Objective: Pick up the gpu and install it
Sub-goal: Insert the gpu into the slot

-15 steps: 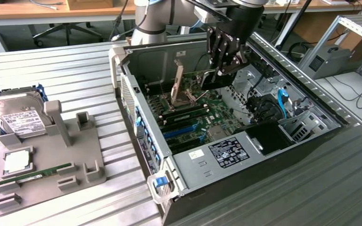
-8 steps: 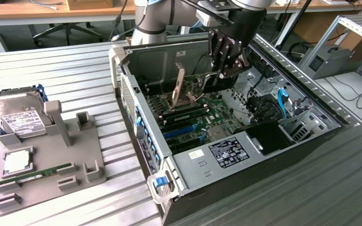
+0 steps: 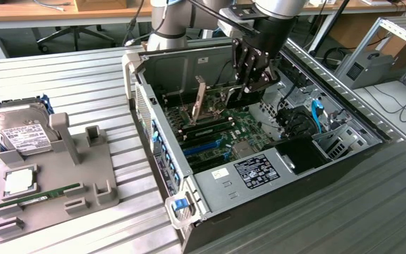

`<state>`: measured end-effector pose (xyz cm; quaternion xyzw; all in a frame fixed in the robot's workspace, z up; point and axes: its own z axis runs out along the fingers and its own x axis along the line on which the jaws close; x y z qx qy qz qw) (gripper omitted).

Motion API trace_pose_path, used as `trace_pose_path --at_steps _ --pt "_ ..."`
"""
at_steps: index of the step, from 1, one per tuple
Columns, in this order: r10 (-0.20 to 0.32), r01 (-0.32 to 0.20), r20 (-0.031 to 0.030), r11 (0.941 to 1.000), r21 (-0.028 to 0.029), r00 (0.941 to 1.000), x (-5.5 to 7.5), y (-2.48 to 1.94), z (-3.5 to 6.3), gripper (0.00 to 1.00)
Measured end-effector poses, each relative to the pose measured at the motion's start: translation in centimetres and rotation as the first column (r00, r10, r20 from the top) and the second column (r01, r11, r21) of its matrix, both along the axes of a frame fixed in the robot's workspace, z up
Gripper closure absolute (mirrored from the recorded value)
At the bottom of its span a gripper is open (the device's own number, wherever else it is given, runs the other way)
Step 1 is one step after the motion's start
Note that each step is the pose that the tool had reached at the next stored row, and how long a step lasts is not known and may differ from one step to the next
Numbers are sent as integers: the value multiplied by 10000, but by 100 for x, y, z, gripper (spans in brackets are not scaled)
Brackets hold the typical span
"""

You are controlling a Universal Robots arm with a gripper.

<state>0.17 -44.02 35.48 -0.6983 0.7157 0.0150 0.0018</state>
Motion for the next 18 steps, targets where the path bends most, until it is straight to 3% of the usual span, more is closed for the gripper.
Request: trace_pose_path --at_steps 18 --pt "0 0 2 10000 10 10000 -26 -9 -111 73"
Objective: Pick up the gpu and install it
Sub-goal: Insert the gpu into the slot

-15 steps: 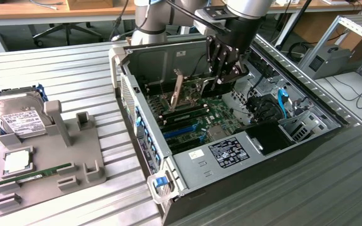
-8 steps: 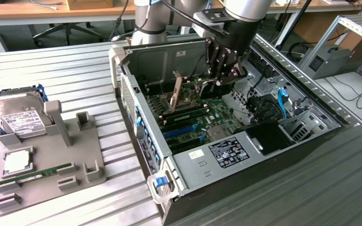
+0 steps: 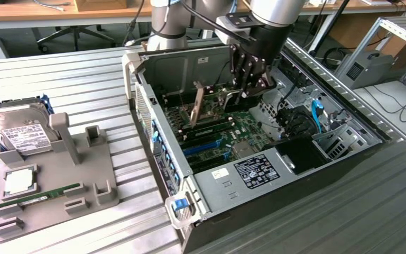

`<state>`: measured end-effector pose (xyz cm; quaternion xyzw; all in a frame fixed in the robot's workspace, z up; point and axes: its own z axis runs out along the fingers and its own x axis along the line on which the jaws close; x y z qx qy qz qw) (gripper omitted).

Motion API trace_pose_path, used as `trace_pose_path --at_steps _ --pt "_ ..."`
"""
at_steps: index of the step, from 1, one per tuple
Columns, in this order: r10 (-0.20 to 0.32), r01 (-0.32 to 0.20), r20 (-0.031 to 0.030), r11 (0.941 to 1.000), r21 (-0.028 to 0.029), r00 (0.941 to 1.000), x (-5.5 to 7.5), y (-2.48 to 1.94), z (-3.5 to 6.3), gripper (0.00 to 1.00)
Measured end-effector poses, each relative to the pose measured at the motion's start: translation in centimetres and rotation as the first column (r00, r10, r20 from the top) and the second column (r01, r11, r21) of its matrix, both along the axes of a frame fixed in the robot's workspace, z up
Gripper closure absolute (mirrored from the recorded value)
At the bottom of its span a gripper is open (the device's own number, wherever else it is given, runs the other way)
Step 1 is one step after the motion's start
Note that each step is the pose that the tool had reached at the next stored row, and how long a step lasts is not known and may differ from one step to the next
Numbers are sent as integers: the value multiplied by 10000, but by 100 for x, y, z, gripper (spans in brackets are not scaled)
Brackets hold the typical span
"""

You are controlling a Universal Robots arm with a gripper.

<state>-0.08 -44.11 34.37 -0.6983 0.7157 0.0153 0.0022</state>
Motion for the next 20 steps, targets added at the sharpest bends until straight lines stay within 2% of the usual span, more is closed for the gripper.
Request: trace_pose_path --at_steps 20 --pt "0 0 -2 10000 -5 10000 -1 0 -73 73"
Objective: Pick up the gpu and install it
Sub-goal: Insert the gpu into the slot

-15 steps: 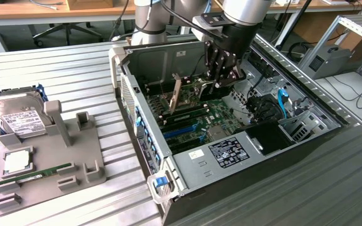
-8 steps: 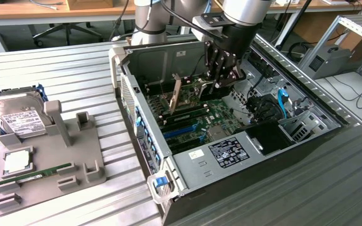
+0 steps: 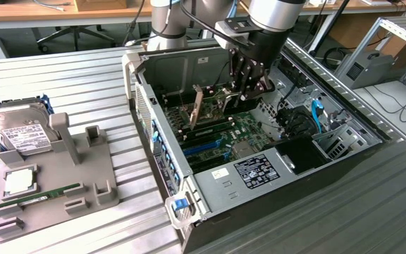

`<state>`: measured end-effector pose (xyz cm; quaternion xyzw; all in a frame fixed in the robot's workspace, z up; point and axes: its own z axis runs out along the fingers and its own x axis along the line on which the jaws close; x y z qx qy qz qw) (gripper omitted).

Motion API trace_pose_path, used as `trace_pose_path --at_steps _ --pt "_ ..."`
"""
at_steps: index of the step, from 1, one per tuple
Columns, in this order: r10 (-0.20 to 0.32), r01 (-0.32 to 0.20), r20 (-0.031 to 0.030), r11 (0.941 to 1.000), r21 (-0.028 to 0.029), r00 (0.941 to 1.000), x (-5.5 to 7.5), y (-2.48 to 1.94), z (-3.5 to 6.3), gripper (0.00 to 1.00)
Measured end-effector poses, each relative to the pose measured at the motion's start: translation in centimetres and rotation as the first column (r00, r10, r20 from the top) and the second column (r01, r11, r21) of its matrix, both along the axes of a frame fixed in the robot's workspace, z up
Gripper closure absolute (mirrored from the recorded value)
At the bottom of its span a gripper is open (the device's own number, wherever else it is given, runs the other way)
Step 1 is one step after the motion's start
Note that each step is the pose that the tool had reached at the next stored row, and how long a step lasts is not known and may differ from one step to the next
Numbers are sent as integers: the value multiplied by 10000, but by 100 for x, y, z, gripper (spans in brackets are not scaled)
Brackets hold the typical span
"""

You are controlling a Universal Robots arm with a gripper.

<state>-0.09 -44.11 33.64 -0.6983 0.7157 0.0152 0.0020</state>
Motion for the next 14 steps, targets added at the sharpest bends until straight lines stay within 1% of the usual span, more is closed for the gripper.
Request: trace_pose_path --at_steps 14 --pt "0 0 2 10000 3 10000 -8 0 -11 73"
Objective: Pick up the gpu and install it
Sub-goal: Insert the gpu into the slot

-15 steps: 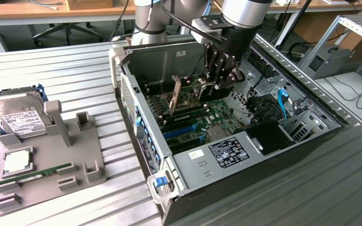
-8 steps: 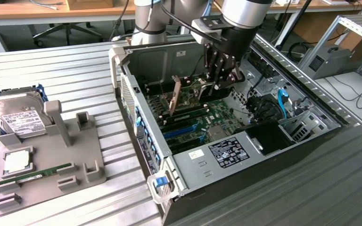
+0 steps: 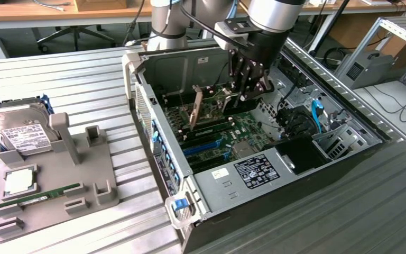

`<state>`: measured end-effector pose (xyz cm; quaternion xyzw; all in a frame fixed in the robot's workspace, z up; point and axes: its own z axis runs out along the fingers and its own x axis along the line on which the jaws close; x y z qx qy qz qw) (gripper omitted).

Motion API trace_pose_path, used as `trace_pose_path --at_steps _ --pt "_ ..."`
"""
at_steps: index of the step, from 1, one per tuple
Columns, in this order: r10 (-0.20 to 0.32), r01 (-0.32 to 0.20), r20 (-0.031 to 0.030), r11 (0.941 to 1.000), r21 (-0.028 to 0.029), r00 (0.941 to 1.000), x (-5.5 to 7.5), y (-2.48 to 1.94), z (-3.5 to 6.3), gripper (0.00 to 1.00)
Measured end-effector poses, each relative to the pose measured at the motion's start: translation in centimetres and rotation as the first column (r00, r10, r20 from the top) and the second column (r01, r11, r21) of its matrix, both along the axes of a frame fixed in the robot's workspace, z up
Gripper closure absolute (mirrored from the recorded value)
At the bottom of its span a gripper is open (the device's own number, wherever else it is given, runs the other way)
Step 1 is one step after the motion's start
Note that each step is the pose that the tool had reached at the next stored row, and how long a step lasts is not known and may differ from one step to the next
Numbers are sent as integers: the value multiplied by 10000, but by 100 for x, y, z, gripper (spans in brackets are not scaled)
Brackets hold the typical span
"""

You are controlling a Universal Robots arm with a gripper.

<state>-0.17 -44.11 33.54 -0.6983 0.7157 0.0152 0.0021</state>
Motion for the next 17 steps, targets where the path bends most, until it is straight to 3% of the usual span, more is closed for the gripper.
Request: trace_pose_path --at_steps 12,17 --pt "0 0 2 10000 1 10000 -43 0 -1 73" --pt "0 0 37 10000 6 10000 -53 0 -57 73"
